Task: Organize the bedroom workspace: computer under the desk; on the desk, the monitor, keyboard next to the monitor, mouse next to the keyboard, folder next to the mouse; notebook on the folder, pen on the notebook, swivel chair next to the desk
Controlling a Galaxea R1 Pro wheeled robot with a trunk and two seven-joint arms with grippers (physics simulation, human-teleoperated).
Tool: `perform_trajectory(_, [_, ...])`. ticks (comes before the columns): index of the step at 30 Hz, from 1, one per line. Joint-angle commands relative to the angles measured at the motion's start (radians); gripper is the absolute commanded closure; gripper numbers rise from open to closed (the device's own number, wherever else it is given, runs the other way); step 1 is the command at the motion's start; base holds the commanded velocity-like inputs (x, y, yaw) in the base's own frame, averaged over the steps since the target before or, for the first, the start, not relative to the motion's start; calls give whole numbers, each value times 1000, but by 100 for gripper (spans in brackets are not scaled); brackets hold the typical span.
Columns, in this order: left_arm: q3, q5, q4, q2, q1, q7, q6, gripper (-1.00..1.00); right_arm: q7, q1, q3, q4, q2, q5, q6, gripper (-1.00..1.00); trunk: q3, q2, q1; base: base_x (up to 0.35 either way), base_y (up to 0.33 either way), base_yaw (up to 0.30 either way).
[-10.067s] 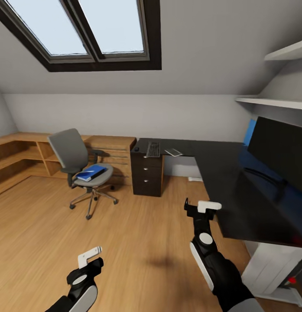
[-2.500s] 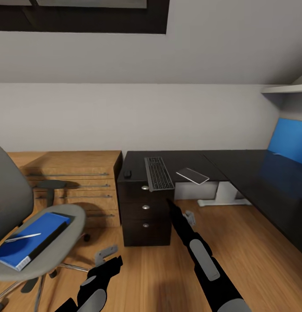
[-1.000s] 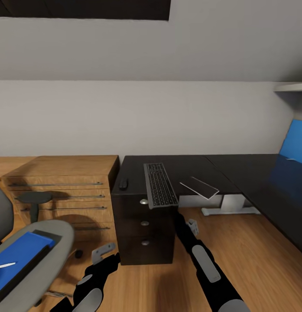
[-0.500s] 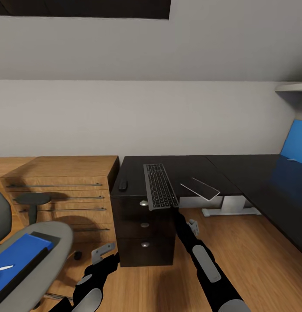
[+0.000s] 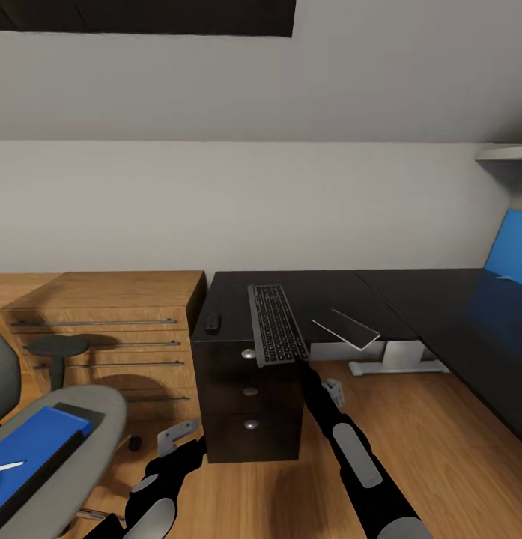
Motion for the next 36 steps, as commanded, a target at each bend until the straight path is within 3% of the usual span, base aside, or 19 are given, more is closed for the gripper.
perform_trajectory(1, [-2,2,-2,4,-1,6,5,-100,3,0,0,0,0,-10,3,-100,-1,0,0,33,11,0])
perform_trajectory(25, [5,6,-2,13,-1,7,4,-100,3,0,0,0,-1,-10,3,-100,-1,0,0,55,24,0])
perform_trajectory(30, [7,6,-2,13,-1,7,4,-100,3,0,0,0,-1,-10,3,-100,15,35,-19,0,0,0])
perform_trajectory(36, [6,6,-1,12,-1,7,4,-100,2,0,0,0,-1,-11,5,-100,15,35,-19,0,0,0])
